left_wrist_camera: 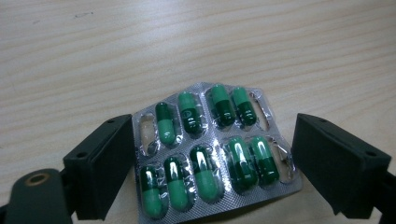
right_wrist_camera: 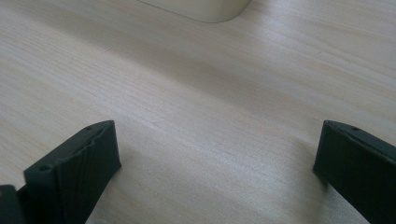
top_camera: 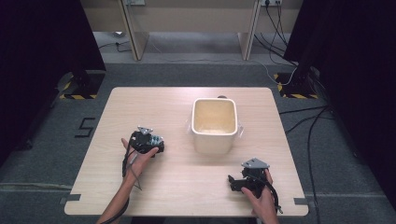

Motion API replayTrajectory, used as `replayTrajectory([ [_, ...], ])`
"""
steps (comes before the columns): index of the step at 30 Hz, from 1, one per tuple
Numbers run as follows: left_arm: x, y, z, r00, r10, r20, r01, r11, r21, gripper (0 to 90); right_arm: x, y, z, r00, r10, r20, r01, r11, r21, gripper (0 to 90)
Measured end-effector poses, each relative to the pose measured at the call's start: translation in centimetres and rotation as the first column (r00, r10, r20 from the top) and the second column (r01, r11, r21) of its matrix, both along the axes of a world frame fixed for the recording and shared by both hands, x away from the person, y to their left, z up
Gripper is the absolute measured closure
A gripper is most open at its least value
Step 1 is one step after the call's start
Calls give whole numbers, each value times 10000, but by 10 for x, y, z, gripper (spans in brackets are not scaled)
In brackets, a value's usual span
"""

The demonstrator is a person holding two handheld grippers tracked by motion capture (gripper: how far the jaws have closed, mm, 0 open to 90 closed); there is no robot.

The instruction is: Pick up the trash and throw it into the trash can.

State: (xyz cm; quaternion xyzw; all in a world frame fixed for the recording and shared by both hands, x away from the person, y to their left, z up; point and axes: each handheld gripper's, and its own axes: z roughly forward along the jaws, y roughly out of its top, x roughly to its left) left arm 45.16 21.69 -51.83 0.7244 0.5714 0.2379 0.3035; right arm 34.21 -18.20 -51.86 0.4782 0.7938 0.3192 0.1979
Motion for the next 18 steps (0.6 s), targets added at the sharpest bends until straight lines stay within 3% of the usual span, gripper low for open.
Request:
replayTrajectory([
  [5, 1, 3, 0, 9999, -45, -121, 44, 9999, -163, 124, 0, 0, 0, 10000, 6, 33, -6, 10000, -10, 4],
  [10, -1, 3, 3, 9991, -412, -89, 411, 9991, -116, 279, 0, 0, 0, 10000, 13, 39, -13, 10000, -15, 5],
  [18, -4, 0, 6, 9961, -876, 65, 877, 9959, -238, 366, 0, 0, 0, 10000, 10, 40, -10, 10000, -14, 5],
])
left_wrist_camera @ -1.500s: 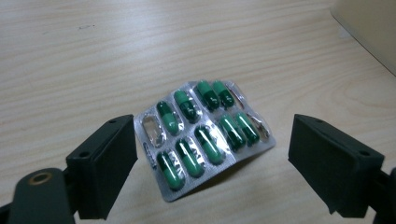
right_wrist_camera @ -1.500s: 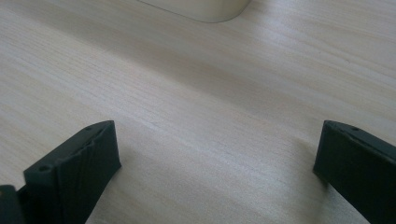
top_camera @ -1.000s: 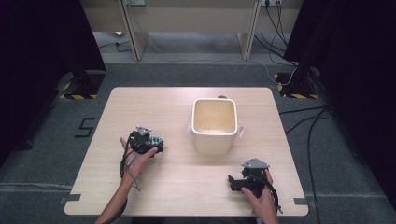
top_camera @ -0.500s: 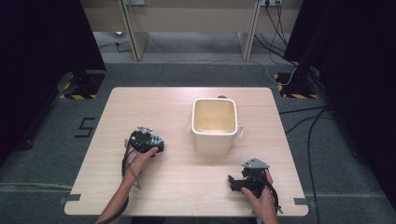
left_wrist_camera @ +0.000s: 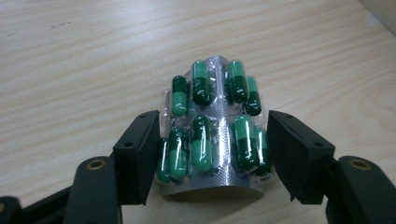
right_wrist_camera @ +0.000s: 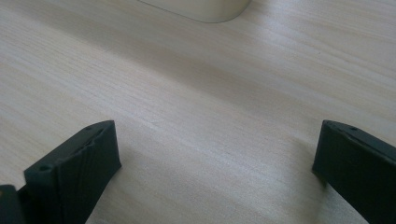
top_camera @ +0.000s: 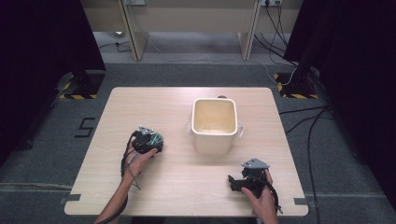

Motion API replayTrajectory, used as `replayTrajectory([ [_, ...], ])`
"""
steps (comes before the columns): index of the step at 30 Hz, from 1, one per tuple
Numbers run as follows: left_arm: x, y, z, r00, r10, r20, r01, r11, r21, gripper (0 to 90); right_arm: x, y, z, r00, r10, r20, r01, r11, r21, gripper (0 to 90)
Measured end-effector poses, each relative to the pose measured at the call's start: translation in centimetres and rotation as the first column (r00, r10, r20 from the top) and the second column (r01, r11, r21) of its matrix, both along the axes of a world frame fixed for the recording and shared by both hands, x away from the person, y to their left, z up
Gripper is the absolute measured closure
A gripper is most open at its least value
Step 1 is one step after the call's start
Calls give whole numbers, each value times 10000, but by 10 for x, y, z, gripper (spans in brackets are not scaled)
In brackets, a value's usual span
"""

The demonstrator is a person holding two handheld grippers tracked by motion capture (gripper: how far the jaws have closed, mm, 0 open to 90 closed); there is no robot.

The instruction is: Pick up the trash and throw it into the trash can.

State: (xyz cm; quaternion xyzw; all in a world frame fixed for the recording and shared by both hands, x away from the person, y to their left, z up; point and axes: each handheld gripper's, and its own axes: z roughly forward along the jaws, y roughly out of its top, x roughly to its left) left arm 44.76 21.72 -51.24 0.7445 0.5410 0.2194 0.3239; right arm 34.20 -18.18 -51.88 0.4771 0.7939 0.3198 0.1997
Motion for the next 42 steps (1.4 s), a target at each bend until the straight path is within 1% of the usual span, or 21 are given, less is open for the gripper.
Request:
replayTrajectory([
  [2, -1, 0, 3, 10000, -83, 38, 83, 9999, -85, 369, 0, 0, 0, 10000, 1, -1, -1, 10000, -1, 5],
  [3, -2, 0, 7, 9997, -222, 46, 223, 9995, -225, 370, 0, 0, 0, 10000, 1, -2, -1, 10000, -1, 5],
  [6, -3, -1, 12, 9993, -360, 48, 362, 9990, -277, 370, 0, 0, 0, 10000, 2, 0, -2, 10000, -2, 5],
  [9, -3, -2, 22, 9977, -679, 19, 680, 9970, -379, 369, 0, 0, 0, 10000, -1, -1, 1, 10000, -1, 5],
  [11, -3, -3, 23, 9971, -762, 0, 761, 9962, -433, 369, 0, 0, 0, 10000, 2, 1, -2, 10000, -2, 5],
  [13, -2, -5, 29, 9954, -958, -29, 956, 9947, -381, 369, 0, 0, 0, 10000, 1, 0, -1, 10000, -1, 5],
  [15, -2, -6, 30, 9951, -986, 1, 985, 9941, -444, 369, 0, 0, 0, 10000, 2, 1, -2, 10000, -2, 5],
  [16, -2, -6, 32, 9943, -1064, -19, 1061, 9931, -497, 369, 0, 0, 0, 10000, 3, 1, -3, 10000, -3, 5],
  [17, -1, -6, 36, 9929, -1193, -22, 1188, 9900, -760, 369, 0, 0, 0, 10000, 3, 1, -3, 10000, -1, 5],
  [18, -1, -6, 36, 9929, -1193, -22, 1188, 9900, -760, 369, 0, 0, 0, 10000, 3, 1, -3, 10000, -1, 5],
  [20, 0, -6, 43, 9899, -1418, -32, 1407, 9848, -1020, 369, 0, 0, 0, 10000, 2, 0, -2, 10000, -2, 5],
  [22, 0, -7, 46, 9891, -1471, 9, 1465, 9843, -981, 369, 0, 0, 0, 10000, 0, -1, 0, 10000, -2, 5],
  [28, 1, -12, 65, 9831, -1814, 252, 1831, 9783, -974, 368, 0, 0, 0, 10000, 1, 0, -1, 10000, -1, 5],
  [30, 1, -14, 71, 9803, -1953, 308, 1974, 9749, -1028, 366, 0, 0, 0, 10000, 1, -1, -1, 10000, -3, 5],
  [31, 1, -17, 77, 9766, -2114, 386, 2144, 9704, -1109, 366, 0, 0, 0, 10000, 5, 10, -5, 10000, -13, 5],
  [32, 1, -17, 77, 9766, -2114, 386, 2144, 9704, -1109, 365, 0, 0, 0, 10000, 5, 10, -5, 10000, -13, 5],
  [35, 3, -20, 88, 9731, -2235, 555, 2286, 9668, -1140, 365, 0, 0, 0, 10000, 0, 1, 0, 10000, -1, 5],
  [38, 3, -21, 93, 9715, -2282, 641, 2341, 9660, -1099, 365, 0, 0, 0, 10000, 0, 0, 0, 10000, 0, 5],
  [39, 4, -23, 97, 9693, -2355, 703, 2422, 9637, -1119, 365, 0, 0, 0, 10000, 0, 0, 0, 10000, -1, 5],
  [40, 4, -23, 97, 9693, -2355, 703, 2422, 9637, -1119, 365, 0, 0, 0, 10000, 0, 0, 0, 10000, -1, 5],
  [42, 5, -25, 102, 9673, -2424, 743, 2500, 9605, -1221, 366, 0, 0, 0, 10000, 2, 0, -2, 10000, -2, 5],
])
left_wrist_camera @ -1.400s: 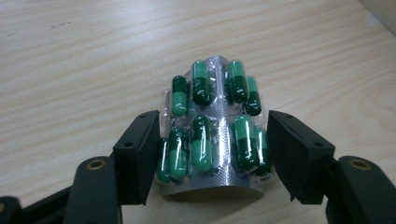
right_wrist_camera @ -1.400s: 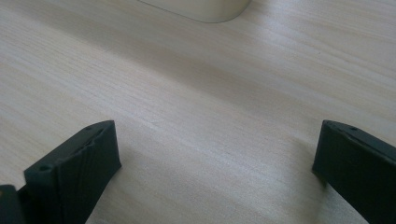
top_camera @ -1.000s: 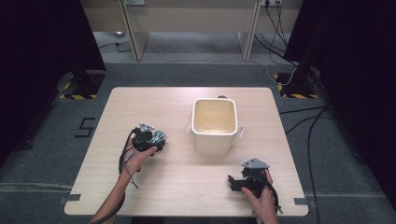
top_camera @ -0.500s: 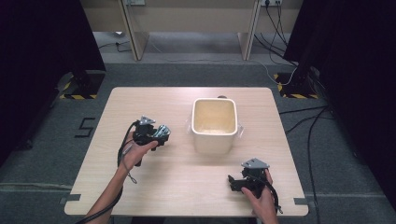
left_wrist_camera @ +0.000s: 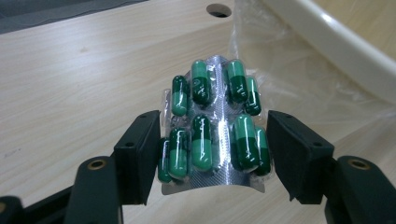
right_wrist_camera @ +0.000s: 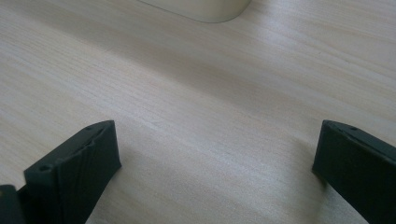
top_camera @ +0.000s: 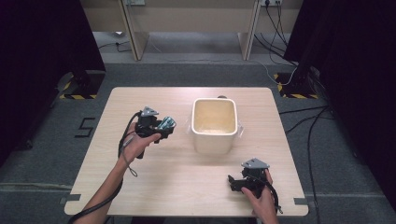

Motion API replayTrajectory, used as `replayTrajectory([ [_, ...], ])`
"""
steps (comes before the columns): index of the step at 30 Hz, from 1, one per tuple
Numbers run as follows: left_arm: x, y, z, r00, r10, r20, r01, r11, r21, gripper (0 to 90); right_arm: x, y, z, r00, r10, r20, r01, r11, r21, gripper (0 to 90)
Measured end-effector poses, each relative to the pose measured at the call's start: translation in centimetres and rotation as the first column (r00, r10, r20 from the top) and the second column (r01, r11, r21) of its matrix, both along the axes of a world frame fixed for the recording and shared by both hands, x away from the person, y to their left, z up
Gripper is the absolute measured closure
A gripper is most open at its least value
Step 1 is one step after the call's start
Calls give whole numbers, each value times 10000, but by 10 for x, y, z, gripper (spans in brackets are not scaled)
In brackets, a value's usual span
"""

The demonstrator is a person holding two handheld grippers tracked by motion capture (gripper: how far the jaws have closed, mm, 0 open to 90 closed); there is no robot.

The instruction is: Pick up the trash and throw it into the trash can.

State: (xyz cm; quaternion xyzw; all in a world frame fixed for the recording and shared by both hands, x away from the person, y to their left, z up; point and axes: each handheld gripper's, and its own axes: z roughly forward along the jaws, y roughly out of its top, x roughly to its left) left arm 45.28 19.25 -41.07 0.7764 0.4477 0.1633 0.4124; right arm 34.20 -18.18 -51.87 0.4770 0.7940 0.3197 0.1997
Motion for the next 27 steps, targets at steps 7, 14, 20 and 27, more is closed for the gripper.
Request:
replayTrajectory([
  [7, 3, -8, 20, 9993, -314, 221, 318, 9993, -200, 366, 0, 0, 0, 10000, -1, 15, 1, 10000, 6, 5],
  [14, 6, -23, 39, 9967, -660, 462, 671, 9975, -221, 366, 0, 0, 0, 10000, 6, 29, -6, 10000, -3, 5],
  [20, 9, -39, 49, 9936, -1004, 514, 1017, 9945, -235, 366, 0, 0, 0, 10000, 7, 25, -7, 10000, 8, 5],
  [27, 14, -61, 57, 9900, -1283, 578, 1299, 9912, -244, 366, 0, 0, 0, 10000, 11, 35, -11, 10000, 1, 5],
])
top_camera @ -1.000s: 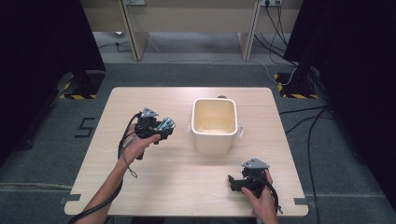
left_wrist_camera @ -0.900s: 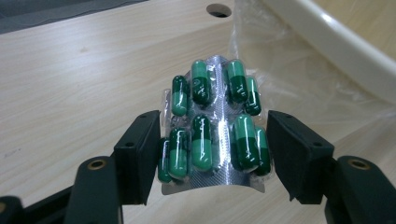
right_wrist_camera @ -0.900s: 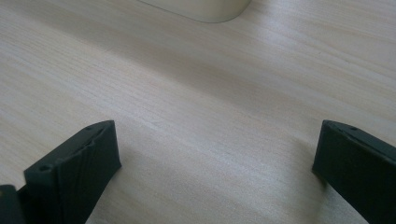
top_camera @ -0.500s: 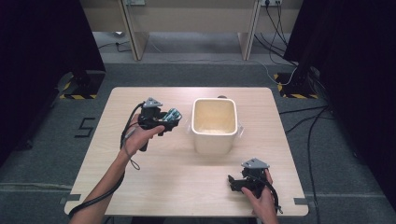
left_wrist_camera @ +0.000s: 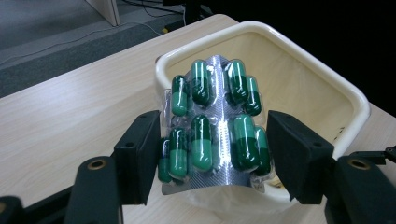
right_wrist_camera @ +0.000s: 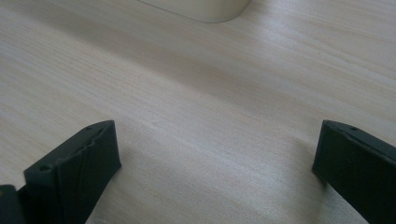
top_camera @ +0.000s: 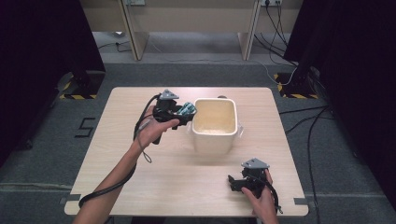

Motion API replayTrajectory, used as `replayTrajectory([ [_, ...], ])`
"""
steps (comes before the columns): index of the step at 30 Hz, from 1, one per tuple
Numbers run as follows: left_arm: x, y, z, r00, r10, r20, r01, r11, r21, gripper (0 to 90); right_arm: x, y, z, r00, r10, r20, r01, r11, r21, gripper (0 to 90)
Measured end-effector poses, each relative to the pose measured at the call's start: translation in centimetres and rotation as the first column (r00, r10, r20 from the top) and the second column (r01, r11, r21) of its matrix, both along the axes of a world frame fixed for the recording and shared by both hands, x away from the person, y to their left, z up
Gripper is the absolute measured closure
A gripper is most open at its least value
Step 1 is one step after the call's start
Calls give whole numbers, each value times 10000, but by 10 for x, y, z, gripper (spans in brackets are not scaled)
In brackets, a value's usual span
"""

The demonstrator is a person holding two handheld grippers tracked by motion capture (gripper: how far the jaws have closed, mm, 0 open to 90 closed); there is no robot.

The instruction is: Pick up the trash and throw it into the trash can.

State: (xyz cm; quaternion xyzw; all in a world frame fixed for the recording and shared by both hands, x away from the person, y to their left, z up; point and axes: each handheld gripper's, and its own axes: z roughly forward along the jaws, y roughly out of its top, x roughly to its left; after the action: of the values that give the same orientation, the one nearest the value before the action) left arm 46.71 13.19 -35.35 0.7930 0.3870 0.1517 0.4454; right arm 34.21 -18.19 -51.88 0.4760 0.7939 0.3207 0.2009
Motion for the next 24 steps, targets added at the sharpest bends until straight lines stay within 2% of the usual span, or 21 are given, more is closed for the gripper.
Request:
replayTrajectory([
  [8, 7, -32, -2, 9990, -399, -180, 403, 9990, 207, 366, 0, 0, 0, 10000, 1, -1, -1, 10000, 0, 5],
  [24, 21, -75, -12, 9940, -901, -628, 935, 9942, 529, 366, 0, 0, 0, 10000, 0, -3, 0, 10000, 5, 5],
])
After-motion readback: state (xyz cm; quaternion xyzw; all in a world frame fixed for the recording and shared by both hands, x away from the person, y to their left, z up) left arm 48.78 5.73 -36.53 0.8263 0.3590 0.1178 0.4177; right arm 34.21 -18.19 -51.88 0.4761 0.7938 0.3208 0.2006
